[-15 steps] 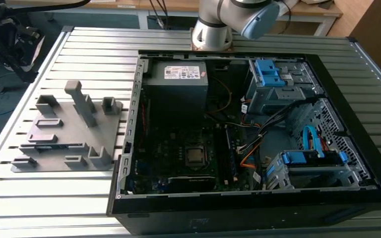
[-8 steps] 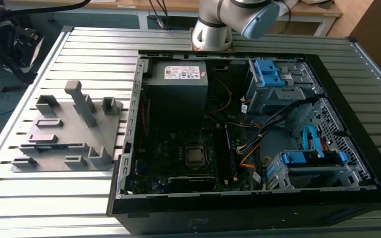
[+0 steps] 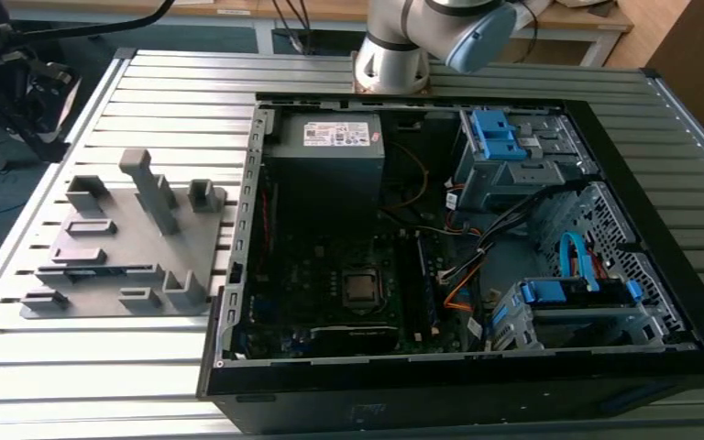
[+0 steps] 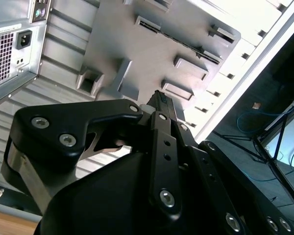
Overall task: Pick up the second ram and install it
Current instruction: 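Reach for the second ram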
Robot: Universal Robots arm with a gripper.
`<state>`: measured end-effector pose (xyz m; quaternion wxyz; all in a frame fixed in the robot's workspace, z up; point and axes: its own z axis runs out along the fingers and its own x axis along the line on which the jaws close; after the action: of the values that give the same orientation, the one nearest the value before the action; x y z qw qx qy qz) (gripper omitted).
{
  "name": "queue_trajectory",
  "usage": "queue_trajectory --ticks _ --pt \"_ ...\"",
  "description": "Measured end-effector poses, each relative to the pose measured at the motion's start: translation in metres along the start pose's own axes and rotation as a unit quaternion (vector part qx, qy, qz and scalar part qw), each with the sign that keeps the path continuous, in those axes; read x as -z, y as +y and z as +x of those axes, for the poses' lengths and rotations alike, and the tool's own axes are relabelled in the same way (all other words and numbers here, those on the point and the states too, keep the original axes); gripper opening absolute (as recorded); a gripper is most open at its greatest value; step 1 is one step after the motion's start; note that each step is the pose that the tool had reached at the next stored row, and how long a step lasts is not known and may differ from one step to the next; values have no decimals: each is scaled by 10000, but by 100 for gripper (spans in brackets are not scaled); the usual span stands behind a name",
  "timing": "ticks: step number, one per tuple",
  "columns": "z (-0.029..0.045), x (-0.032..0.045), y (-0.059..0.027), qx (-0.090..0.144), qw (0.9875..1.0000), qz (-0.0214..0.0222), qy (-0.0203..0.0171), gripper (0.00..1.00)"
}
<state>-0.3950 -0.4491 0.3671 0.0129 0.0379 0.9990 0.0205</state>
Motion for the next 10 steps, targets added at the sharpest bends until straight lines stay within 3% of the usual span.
queue_trajectory --ticks 10 --pt "36 -95 -54 0 10000 2 -1 10"
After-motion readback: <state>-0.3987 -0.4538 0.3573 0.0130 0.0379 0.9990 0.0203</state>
